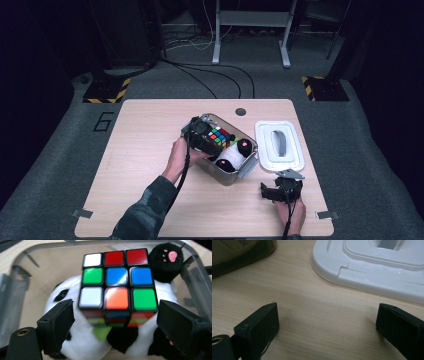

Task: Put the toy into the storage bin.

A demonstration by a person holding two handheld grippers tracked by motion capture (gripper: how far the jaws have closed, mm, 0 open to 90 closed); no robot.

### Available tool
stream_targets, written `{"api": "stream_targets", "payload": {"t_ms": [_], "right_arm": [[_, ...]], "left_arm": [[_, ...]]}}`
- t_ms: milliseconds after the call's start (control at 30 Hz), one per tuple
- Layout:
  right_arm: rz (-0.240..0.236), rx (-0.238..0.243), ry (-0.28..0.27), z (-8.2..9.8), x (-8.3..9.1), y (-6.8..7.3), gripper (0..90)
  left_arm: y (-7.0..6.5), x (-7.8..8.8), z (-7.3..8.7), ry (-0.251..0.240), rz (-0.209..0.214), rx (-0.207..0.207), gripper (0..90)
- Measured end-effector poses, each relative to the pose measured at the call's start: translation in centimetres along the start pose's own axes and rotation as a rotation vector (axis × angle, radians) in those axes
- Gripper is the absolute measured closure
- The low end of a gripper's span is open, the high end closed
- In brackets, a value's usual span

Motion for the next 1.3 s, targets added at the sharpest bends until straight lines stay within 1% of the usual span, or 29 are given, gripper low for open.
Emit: {"api": "stream_targets", "payload": {"t_ms": [100, 167, 333, 367, 433, 467, 500, 567, 600, 633, 767, 800, 833, 933, 1033, 1100, 1133, 1233, 1300], "right_arm": [[0.0, -0.001, 0.0, 0.0, 0.0, 0.0, 3.9], [-0.001, 0.0, 0.001, 0.0, 0.0, 0.0, 3.9], [-0.002, -0.006, 0.004, 0.0, 0.0, 0.0, 3.9], [-0.004, -0.005, -0.001, 0.0, 0.0, 0.0, 3.9], [-0.003, 0.003, 0.0, 0.0, 0.0, 0.0, 3.9], [-0.003, -0.003, 0.0, 0.0, 0.0, 0.0, 3.9], [-0.004, -0.003, -0.002, 0.0, 0.0, 0.0, 3.9], [-0.004, 0.004, 0.0, 0.0, 0.0, 0.0, 3.9], [-0.004, -0.007, 0.001, 0.0, 0.0, 0.0, 3.9], [-0.004, -0.003, -0.002, 0.0, 0.0, 0.0, 3.9], [-0.005, -0.009, 0.001, 0.0, 0.0, 0.1, 3.8], [-0.005, -0.008, 0.001, 0.0, 0.0, 0.1, 3.8], [-0.005, -0.008, 0.001, 0.0, 0.0, 0.1, 3.8], [-0.005, -0.008, 0.001, 0.0, 0.0, 0.1, 3.8], [-0.005, -0.007, 0.001, 0.0, -0.1, 0.1, 3.8], [-0.005, -0.007, 0.001, 0.0, 0.0, 0.1, 3.8], [-0.005, -0.007, 0.001, 0.0, -0.1, 0.1, 3.8], [-0.005, -0.007, 0.001, 0.0, -0.1, 0.1, 3.8], [-0.005, -0.007, 0.001, 0.0, -0.1, 0.1, 3.8]], "left_arm": [[0.7, 1.4, 0.6, -0.023, -0.013, 0.003, 12.9], [1.3, 2.3, 1.0, -0.044, -0.031, 0.009, 12.0], [2.8, 4.1, 2.5, -0.076, -0.078, 0.031, 8.6], [3.2, 4.5, 2.9, -0.07, -0.087, 0.032, 7.7], [3.8, 5.0, 3.6, -0.084, -0.107, 0.042, 6.8], [4.2, 5.3, 4.0, -0.082, -0.118, 0.043, 6.3], [4.4, 5.5, 4.4, -0.092, -0.125, 0.054, 4.6], [5.0, 5.8, 5.4, -0.09, -0.142, 0.059, 4.3], [5.3, 5.9, 5.9, -0.089, -0.147, 0.063, 4.0], [5.6, 6.0, 6.5, -0.084, -0.153, 0.068, 3.7], [6.8, 6.0, 8.6, -0.071, -0.183, 0.091, 2.8], [7.4, 5.9, 9.7, -0.058, -0.208, 0.096, 2.5], [7.4, 5.9, 9.7, -0.058, -0.208, 0.096, 2.0], [8.4, 5.7, 11.4, -0.034, -0.228, 0.11, 1.9], [9.4, 5.1, 13.3, -0.026, -0.251, 0.142, 1.5], [9.9, 4.5, 14.7, -0.016, -0.256, 0.168, 1.1], [10.0, 4.0, 15.4, -0.01, -0.261, 0.193, 0.8], [10.7, 3.0, 17.8, 0.026, -0.271, 0.22, 1.0], [11.1, 2.4, 19.2, 0.035, -0.275, 0.248, 0.8]]}}
Point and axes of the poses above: each handheld gripper's, and its own axes: x roughly backward along the jaws, z roughly out of its underside, y roughly to its left, the point moved 10 cm from there along -x, roughly forward along the jaws, and after that the axes turned 4 degrees about -z, right-handed, at the moved point
